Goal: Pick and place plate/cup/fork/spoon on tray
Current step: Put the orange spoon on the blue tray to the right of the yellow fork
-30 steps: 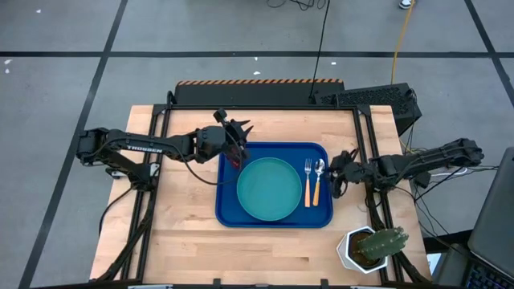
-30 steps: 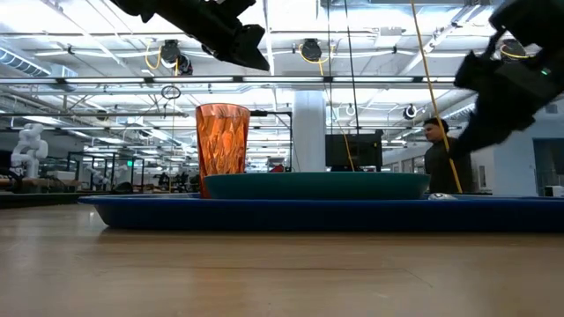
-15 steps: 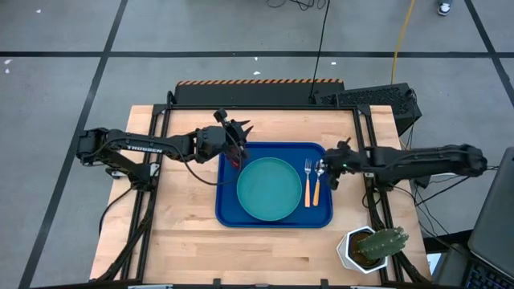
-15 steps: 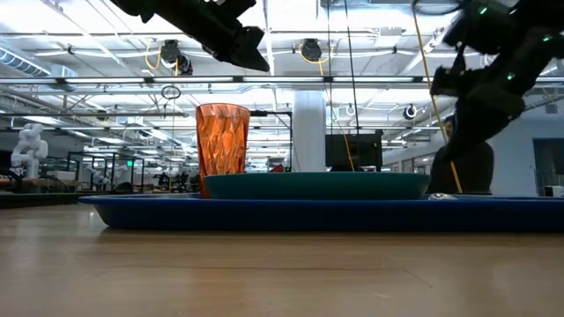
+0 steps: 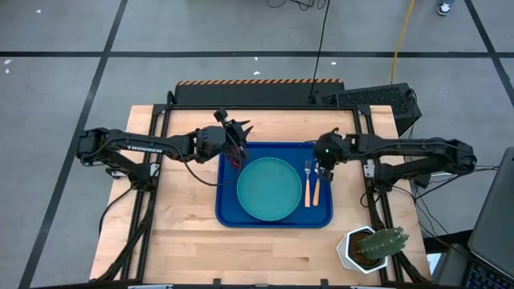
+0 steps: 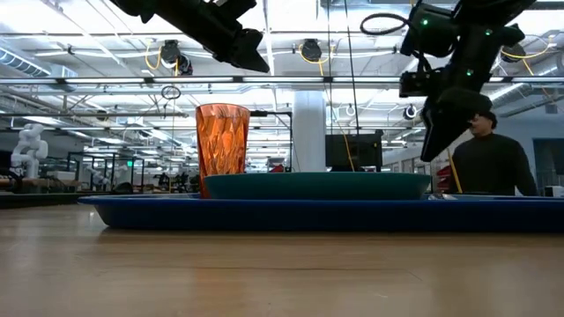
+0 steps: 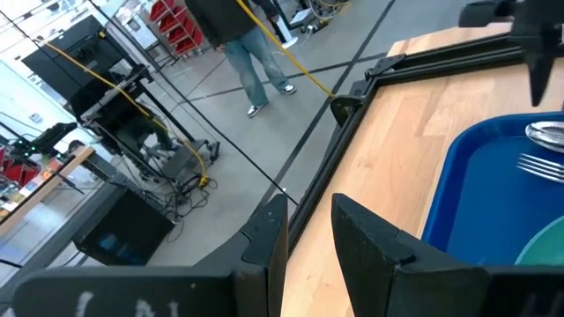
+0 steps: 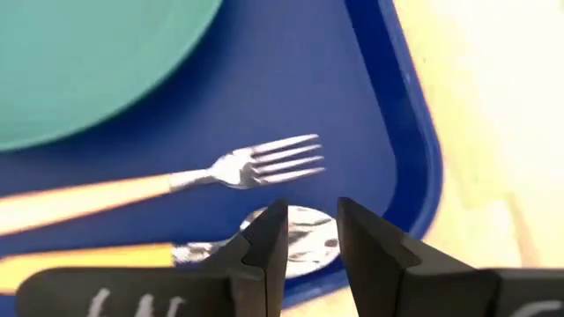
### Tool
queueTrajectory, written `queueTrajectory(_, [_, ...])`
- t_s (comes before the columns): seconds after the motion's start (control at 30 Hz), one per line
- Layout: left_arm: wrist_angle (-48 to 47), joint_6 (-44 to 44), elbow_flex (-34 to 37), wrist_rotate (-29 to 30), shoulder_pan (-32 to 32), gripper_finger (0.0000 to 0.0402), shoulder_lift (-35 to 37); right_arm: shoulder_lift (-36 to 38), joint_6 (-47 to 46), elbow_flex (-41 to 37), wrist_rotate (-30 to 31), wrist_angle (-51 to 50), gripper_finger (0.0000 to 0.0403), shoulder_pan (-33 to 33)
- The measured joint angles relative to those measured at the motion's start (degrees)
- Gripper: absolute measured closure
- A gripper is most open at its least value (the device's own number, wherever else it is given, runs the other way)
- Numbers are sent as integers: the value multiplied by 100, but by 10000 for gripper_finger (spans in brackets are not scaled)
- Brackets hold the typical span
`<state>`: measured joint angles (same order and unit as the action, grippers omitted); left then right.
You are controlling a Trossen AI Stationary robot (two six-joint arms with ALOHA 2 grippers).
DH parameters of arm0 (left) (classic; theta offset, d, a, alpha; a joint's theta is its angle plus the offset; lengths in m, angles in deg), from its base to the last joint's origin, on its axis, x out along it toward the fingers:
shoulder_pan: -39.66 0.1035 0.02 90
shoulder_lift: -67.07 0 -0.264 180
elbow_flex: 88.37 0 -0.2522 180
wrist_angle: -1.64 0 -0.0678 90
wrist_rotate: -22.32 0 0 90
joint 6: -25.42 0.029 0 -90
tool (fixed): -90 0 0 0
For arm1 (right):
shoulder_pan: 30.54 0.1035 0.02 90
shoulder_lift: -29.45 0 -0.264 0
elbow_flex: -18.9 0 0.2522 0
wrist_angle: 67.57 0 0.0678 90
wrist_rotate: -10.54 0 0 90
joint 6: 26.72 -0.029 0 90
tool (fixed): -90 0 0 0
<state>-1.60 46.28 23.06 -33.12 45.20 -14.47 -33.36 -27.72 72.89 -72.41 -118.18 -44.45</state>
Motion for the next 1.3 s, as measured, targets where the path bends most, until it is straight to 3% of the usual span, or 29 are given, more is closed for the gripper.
queueTrajectory(0.23, [-84, 0, 0, 4, 2, 307, 0, -229, 469, 72, -571, -624, 314, -643])
queueTrajectory(0.8, [-184, 34, 0, 59, 33, 307, 0, -1189, 1191, 74, -757, -414, 314, -1027])
queueTrajectory(1.3, [-181, 39, 0, 59, 33, 307, 0, -1241, 1328, 74, -884, -316, 314, -1307])
